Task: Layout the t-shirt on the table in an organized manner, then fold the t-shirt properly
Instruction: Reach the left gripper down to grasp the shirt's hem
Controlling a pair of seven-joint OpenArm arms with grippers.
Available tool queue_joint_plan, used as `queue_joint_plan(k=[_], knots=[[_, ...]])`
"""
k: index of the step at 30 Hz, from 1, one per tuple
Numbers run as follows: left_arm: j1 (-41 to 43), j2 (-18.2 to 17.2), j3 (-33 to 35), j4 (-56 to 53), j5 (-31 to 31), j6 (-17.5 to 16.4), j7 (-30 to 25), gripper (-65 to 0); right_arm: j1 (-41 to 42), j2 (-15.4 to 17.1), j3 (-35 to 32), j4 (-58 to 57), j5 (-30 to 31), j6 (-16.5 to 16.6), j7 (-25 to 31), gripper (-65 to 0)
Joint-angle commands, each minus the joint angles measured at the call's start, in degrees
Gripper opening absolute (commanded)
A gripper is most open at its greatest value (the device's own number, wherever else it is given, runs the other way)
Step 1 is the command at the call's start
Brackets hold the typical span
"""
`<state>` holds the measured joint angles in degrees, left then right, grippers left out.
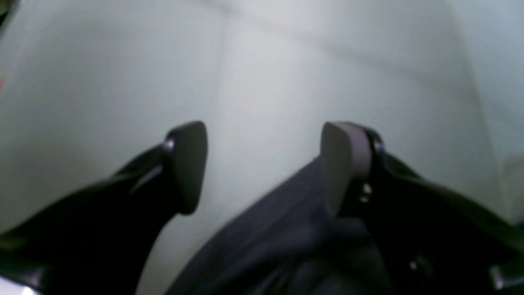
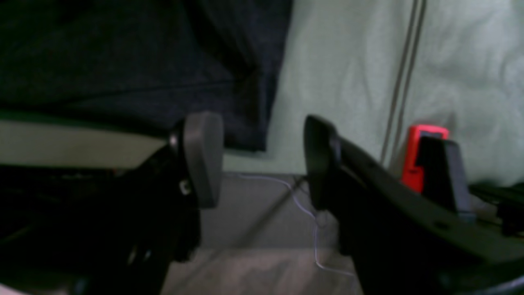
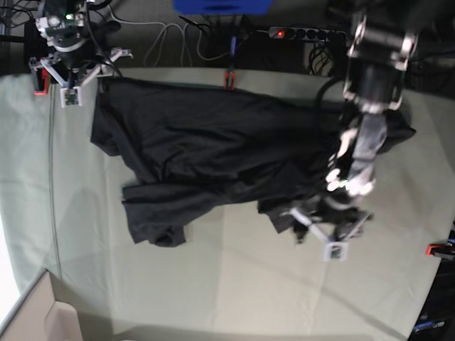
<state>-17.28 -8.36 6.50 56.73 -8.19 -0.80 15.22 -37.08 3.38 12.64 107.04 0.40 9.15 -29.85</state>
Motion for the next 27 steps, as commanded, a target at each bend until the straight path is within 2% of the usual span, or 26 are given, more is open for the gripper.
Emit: queue_joint_plan(k=[1, 4, 7, 11, 16, 17, 19, 22, 25, 27], knots=[[-3.16, 0.23, 1.01, -3.06, 0.23, 0.49, -0.85, -22.8, -0.50, -0.87, 1.29, 1.04, -0.10, -0.22, 0.88, -32.9], [-8.52, 2.43, 4.88, -12.82, 0.14, 0.49, -1.03, -22.8, 0.11, -3.51, 5.42, 1.04, -0.10, -0.22, 0.88, -32.9], [-10.63, 3.74, 8.22, -18.00, 0.41, 0.49, -3.40, -22.8, 1.52, -4.48, 7.27, 1.04, -0.10, -0.22, 0.88, -32.9], [-10.28, 4.01, 14.11, -21.17, 0.14, 0.49, -6.48, -22.8, 1.96, -4.48, 7.36, 1.04, -0.10, -0.22, 0.88, -32.9], [-6.94, 3.66, 16.13, -21.52, 0.05, 0.49, -6.83, -24.2, 2.49, -2.45, 7.09, 1.04, -0.10, -0.22, 0.88, -32.9], [-6.50, 3.57, 16.13, -21.43, 0.05, 0.49, -6.83, -27.4, 2.75, -2.28, 7.09, 1.04, -0.10, -0.22, 0.88, -32.9], [-5.62, 3.31, 16.13, -21.43, 0.05, 0.49, -6.83, -38.9, 3.28, -2.19, 7.36, 0.78, -0.10, -0.22, 0.88, -32.9], [-5.27, 2.07, 15.61, -21.17, -0.03, 1.02, -6.65, -65.0, 4.07, -1.05, 7.09, 0.69, -0.10, -0.22, 0.88, -32.9], [-5.27, 1.55, 10.24, -20.99, -0.03, 1.02, -6.56, -61.8, 4.68, -0.52, 7.00, 0.52, -0.10, -0.22, 0.79, -32.9], [-5.27, 1.55, 4.71, -20.91, -0.03, 0.67, -6.65, -64.8, 5.21, -0.52, 7.00, 0.52, -0.10, -0.22, 0.79, -32.9]])
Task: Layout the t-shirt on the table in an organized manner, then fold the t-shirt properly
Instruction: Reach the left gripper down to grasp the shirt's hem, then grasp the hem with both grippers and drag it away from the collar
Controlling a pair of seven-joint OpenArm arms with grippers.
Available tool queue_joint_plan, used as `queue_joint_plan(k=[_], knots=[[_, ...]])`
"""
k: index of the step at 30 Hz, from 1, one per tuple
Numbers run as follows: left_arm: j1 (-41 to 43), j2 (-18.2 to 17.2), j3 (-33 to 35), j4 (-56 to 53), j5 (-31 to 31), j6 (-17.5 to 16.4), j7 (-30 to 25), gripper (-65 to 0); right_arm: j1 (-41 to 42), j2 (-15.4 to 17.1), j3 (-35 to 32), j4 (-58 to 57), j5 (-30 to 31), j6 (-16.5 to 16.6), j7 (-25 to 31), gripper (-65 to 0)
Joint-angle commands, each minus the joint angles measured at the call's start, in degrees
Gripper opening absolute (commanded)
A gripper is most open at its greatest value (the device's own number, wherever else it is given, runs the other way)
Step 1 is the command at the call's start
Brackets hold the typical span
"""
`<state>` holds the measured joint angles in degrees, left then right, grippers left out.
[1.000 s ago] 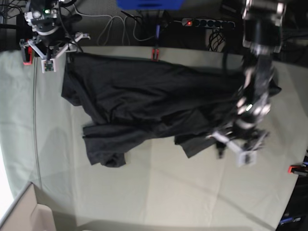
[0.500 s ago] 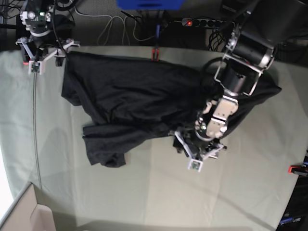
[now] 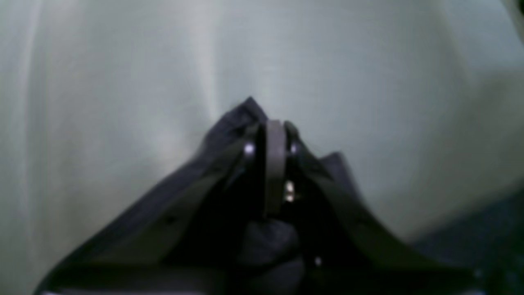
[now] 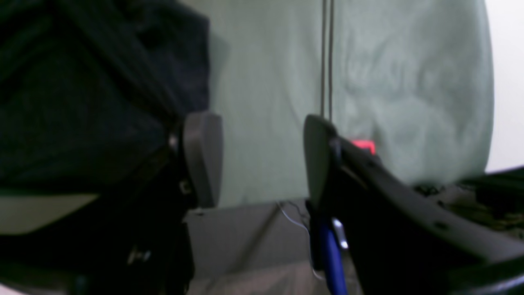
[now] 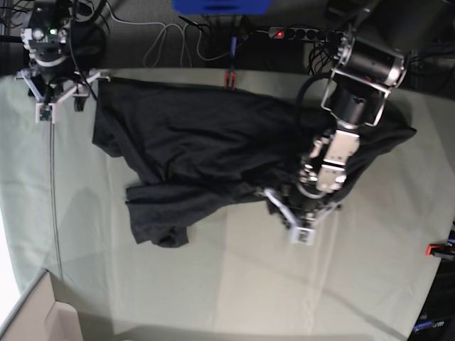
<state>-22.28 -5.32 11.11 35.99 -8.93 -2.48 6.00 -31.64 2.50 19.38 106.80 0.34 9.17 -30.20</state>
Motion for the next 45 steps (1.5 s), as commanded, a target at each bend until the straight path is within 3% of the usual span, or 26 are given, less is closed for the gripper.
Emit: queue_joint_plan(k=[1, 5, 13, 18, 22, 26, 36, 42, 45], knots=[[-0.27, -1.49, -2.89, -0.16, 0.88, 2.26, 2.57, -65.0, 0.30, 0.35, 0.27, 0.76, -0.03, -0.25, 1.14, -32.9], [-0.62, -3.69, -12.21, 4.85, 0.80, 2.17, 2.75, -64.7, 2.32, 0.35, 0.18, 0.76, -0.03, -0.16, 1.14, -33.0], [0.70, -7.56, -21.18, 19.53, 0.71, 2.17, 2.75, -64.7, 8.39, 1.85, -4.12, 0.76, -0.21, -0.16, 0.70, -33.0], [1.93, -7.64, -26.54, 22.52, 1.06, 2.17, 2.84, -64.7, 12.60, 2.02, -6.41, 0.67, -0.21, -0.16, -6.07, -33.0], [1.93, -9.32, -27.33, 22.08, 0.80, 2.17, 2.84, -64.7, 14.36, 1.76, -7.55, 0.23, -0.21, -0.16, -8.00, -33.0], [1.49, -10.46, -27.16, 21.46, 1.24, 2.17, 2.84, -64.7, 17.62, 4.13, -11.07, -1.53, -0.21, -0.16, -7.65, -33.0], [2.55, -14.06, -27.33, 14.78, 0.97, 2.26, 2.40, -64.7, 35.29, 11.70, -30.23, -17.79, -0.21, -0.16, -7.56, -31.8], [6.15, -14.06, -27.33, 16.01, 1.15, 2.26, 2.40, -64.7, 42.93, 11.61, -38.23, -25.44, -0.21, -0.16, -7.47, -25.7], [7.47, -14.06, -27.42, 16.01, 1.15, 2.26, 2.40, -64.7, 45.75, 9.85, -39.55, -28.34, -0.21, -0.16, -7.39, -24.4]])
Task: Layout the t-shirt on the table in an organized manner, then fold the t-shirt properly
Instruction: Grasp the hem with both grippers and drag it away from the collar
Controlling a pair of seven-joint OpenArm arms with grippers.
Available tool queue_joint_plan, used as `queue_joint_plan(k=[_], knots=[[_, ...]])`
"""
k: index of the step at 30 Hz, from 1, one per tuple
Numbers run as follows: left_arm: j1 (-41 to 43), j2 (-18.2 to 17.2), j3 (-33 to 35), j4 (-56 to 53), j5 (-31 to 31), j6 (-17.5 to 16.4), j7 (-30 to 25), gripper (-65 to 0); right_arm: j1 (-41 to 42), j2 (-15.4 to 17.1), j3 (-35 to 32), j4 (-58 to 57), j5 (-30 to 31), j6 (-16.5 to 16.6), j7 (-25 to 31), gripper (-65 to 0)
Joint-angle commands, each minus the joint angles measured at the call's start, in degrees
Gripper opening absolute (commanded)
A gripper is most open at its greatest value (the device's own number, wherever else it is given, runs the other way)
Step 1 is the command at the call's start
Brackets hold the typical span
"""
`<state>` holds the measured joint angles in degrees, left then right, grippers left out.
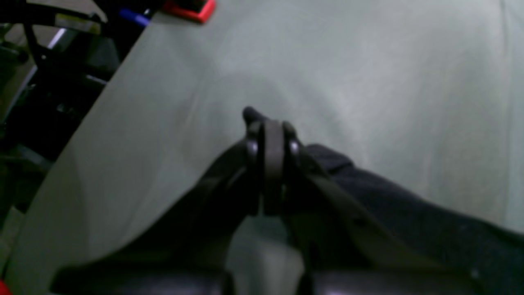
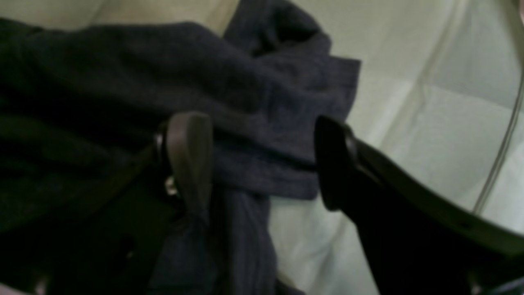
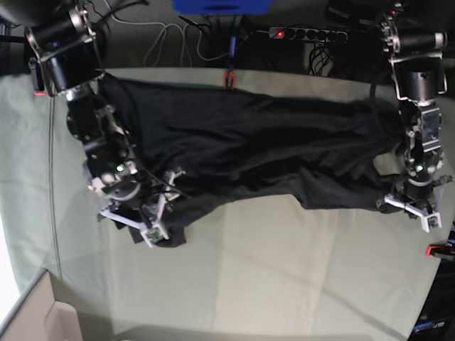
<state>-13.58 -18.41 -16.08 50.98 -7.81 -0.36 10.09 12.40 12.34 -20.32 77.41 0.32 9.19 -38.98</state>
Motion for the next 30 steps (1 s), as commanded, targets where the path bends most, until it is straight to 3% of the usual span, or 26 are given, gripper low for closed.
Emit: queue_joint_plan(k=[1, 9, 11, 15, 18, 25, 30], knots=[[-1.14, -0.79, -0.23, 1.02, 0.03, 0.14, -1.69, -64.7, 2.67, -0.43, 0.14, -0.26, -0.19, -0.18, 1.40, -24.2], [1.50, -0.88, -0.23, 1.11, -0.14, 0.32, -1.78, -64.7, 8.12, -2.18, 0.05, -13.01, -0.19, 0.00, 8.78, -27.3], [1.67, -0.97, -0.23, 1.11, -0.14, 0.32, -1.78, -64.7, 8.21, -2.27, 0.05, -14.59, -0.19, 1.75, 10.10, -33.3], [1.76, -0.97, -0.23, 1.11, -0.14, 0.32, -1.78, -64.7, 8.48, -2.27, 0.14, -16.88, -0.19, 9.67, 10.54, -52.9], [1.76, -0.97, -0.23, 1.11, -0.23, 0.40, -1.78, -64.7, 8.56, -2.18, 0.14, -16.70, -0.27, 12.13, 10.10, -64.8], [1.23, -0.97, -0.23, 6.29, -0.23, 0.49, -1.43, -64.7, 10.50, 0.72, 0.76, -8.70, -0.27, 12.04, 10.01, -65.0], [0.00, -0.97, -0.23, 13.50, -0.23, 0.49, -1.43, -64.7, 14.72, 0.63, 8.32, -6.24, -0.27, 12.04, 10.01, -65.0]])
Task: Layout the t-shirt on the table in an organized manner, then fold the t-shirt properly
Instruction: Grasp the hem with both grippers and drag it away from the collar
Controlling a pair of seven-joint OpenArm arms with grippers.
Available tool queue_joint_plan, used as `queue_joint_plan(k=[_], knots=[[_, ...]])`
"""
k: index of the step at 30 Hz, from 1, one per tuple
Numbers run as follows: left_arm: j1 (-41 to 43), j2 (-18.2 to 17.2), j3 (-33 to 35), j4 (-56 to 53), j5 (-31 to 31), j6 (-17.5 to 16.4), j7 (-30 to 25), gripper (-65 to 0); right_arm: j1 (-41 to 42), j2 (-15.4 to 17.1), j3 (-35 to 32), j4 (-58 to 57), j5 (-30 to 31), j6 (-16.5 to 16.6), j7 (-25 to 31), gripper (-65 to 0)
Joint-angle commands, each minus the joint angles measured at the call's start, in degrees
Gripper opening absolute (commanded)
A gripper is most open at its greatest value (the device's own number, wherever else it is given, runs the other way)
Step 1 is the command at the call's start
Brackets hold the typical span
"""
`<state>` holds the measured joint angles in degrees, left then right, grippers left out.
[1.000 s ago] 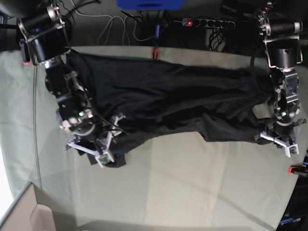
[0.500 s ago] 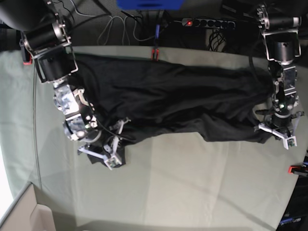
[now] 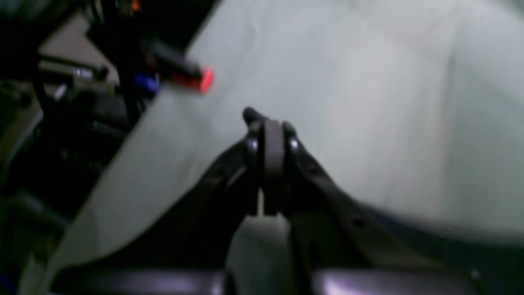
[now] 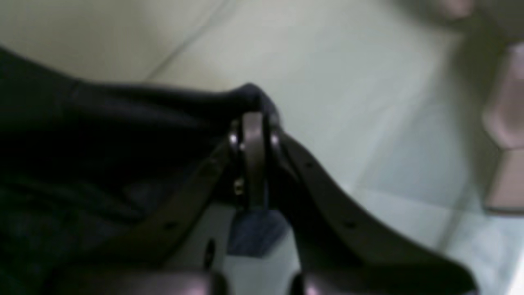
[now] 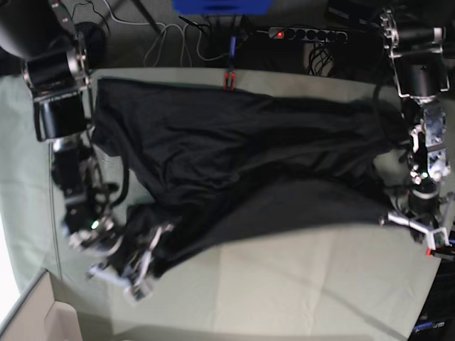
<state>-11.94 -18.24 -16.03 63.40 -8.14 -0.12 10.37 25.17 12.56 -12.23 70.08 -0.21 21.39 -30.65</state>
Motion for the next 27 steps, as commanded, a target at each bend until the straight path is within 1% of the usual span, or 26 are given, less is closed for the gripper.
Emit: queue_joint_plan(k=[1, 3, 7, 9, 11, 13, 15, 17, 23, 26, 27], knots=[[-2.52, -1.14, -0.28, 1.61, 0.10, 0.34, -1.71, -64.7, 3.27, 0.32, 1.28, 0.99, 0.25, -0.16, 1.69, -65.0], [-5.07, -0.97, -0.28, 1.70, 0.19, 0.34, -1.71, -64.7, 5.82, -0.21, 2.60, 0.90, 0.25, -0.16, 1.69, -65.0], [-10.17, -0.53, 0.08, 1.18, 0.36, 0.34, -1.71, -64.7, 11.36, -0.82, 2.95, -3.23, 0.25, 0.11, 2.13, -65.0], [-12.54, 0.61, 0.16, -0.76, 0.36, 0.16, -1.71, -64.7, 14.08, -0.91, 2.51, -6.66, 0.25, 0.11, 2.65, -65.0], [-15.62, 2.02, 0.16, -2.87, 0.45, 0.08, -1.71, -64.7, 16.63, -2.14, 2.51, -11.49, 0.25, 0.11, 5.20, -65.0], [-17.81, 2.64, 0.16, -6.21, 0.45, -0.01, -1.98, -64.7, 18.39, -2.75, 2.43, -16.33, 0.25, 0.11, 7.75, -65.0], [-19.48, 2.81, 0.16, -9.37, 0.45, -0.01, -2.06, -64.7, 19.80, -2.84, 2.51, -21.34, 0.25, -0.07, 10.30, -65.0], [-20.80, 2.81, 0.16, -12.01, 0.45, -0.01, -2.15, -64.7, 20.50, -3.63, 2.43, -25.38, 0.25, -0.07, 13.03, -65.0], [-24.14, 2.72, 0.16, -18.34, 0.36, -0.01, -2.24, -64.7, 21.64, -5.04, 2.43, -32.77, 0.16, -0.07, 23.40, -65.0], [-24.32, 2.72, 0.16, -19.04, 0.36, -0.01, -2.33, -64.7, 23.93, -5.66, 2.43, -36.99, 0.16, -0.16, 26.21, -65.0], [-24.32, 2.72, 0.16, -18.96, 0.36, -0.01, -2.33, -64.7, 24.55, -5.66, 2.43, -37.95, 0.16, -0.16, 26.74, -64.0]])
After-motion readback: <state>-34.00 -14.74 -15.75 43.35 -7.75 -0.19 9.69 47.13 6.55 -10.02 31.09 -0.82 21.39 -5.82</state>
